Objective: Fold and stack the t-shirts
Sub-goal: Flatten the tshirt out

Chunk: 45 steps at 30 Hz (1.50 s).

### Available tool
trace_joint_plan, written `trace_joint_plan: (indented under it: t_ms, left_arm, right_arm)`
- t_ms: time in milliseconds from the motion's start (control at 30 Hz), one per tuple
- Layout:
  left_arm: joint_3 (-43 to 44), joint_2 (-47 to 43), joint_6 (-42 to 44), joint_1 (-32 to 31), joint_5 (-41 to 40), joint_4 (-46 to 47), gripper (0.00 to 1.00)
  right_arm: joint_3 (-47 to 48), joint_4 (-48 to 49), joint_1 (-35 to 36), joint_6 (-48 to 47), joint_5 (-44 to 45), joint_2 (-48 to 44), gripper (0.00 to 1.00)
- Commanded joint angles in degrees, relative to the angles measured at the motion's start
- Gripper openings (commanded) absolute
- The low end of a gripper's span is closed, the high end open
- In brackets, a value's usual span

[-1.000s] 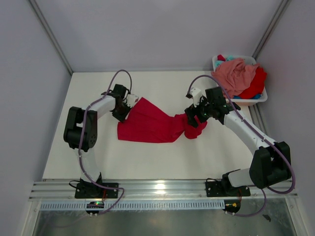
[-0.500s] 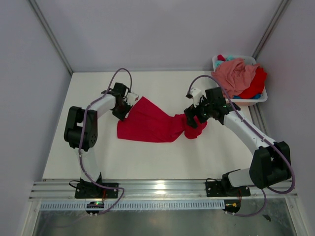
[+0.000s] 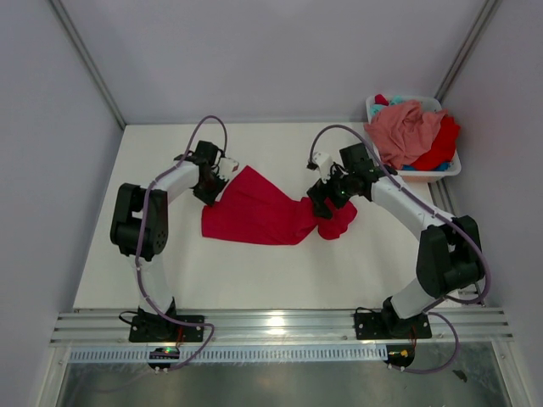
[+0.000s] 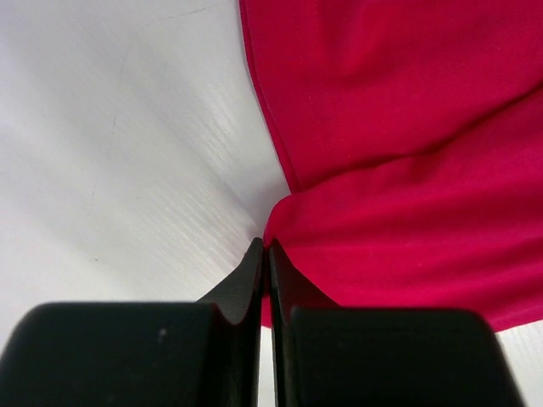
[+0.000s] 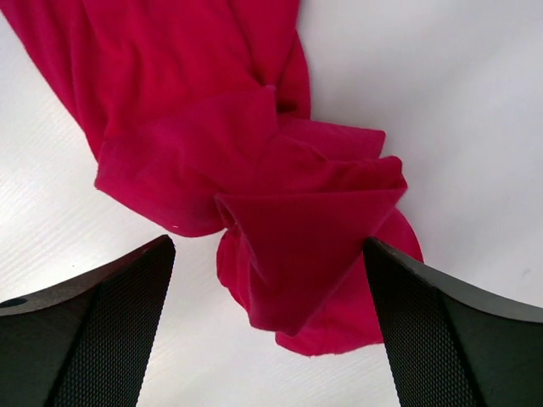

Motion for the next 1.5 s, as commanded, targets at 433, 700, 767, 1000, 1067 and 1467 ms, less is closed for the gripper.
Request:
trace_joint_plan:
  t_ms: [433,700,767,1000,1067,1467]
  left_arm:
    - [0.07,-1.73,-0.38,0.11,-1.91,0.84,0.0]
    - [0.16,-2.52,-0.55,0.2,-2.61,2.16,0.0]
    - [-0.01,-2.61,-0.9,0.2,-4.71,2.68,0.0]
    - [-0.37,-5.15,-3.18,2.65,-8.32,6.99,0.0]
    - [1.64,-6.12,-4.15,5.37,-8.23,7.08,0.0]
    - [7.54,-15.7,-4.16,17.07,-10.0,7.44,0.0]
  right_arm:
    - [2.07,-6.45,3.91,-4.62,-1.68,-1.36,0.03]
    - [0.93,5.58,4.0,-0.4,20.71,-0.83,0.03]
    - [1.19,11.71,4.0,-1.36,31.17,-1.36,0.03]
    - [7.67,26.42,2.07,-5.41,48.6,-4.26,0.03]
    - [10.41,26.43,1.19,-4.71,50.0,-4.26,0.03]
    - [13.06,19.84,-5.23,-11.55,45.0,-4.0,0.04]
